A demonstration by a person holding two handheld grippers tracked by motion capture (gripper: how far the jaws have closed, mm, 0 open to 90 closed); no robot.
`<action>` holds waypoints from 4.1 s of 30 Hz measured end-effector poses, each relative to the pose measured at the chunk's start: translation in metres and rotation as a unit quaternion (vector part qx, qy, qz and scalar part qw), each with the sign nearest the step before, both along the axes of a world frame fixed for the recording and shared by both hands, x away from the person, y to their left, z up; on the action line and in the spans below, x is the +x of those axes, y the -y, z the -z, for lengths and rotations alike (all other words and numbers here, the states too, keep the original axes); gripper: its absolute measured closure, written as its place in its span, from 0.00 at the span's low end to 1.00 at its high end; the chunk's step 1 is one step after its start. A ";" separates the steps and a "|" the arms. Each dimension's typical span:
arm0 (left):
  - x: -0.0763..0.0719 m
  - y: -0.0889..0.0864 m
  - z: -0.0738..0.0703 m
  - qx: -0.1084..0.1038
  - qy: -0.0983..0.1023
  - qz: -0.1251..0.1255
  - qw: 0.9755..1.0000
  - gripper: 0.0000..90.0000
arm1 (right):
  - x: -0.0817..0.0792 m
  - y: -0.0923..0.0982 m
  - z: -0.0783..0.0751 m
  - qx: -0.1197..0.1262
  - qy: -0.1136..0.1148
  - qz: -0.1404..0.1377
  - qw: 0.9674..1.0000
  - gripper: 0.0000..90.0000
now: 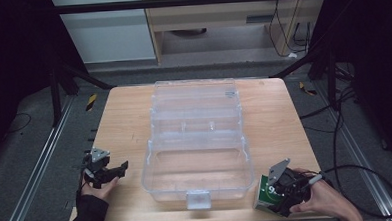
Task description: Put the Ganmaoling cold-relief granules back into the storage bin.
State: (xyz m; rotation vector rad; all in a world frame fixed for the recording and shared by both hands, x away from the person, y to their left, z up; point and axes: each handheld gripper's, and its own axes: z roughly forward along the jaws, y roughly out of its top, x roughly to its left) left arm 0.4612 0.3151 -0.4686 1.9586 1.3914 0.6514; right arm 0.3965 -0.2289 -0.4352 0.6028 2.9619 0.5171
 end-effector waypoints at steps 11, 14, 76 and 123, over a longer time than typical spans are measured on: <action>-0.001 0.001 -0.001 0.000 0.001 0.000 1.000 0.28 | -0.010 0.008 -0.022 0.015 0.008 -0.004 1.000 0.18; -0.001 0.000 -0.001 -0.001 0.001 0.000 1.000 0.28 | -0.012 0.009 -0.031 0.017 0.009 -0.004 1.000 0.18; 0.000 -0.004 -0.002 -0.004 0.003 -0.003 1.000 0.29 | 0.043 -0.069 -0.144 0.038 0.106 -0.084 0.990 0.18; -0.001 -0.006 -0.004 -0.007 0.007 -0.004 1.000 0.29 | 0.058 -0.101 -0.091 0.011 0.070 -0.108 0.992 0.18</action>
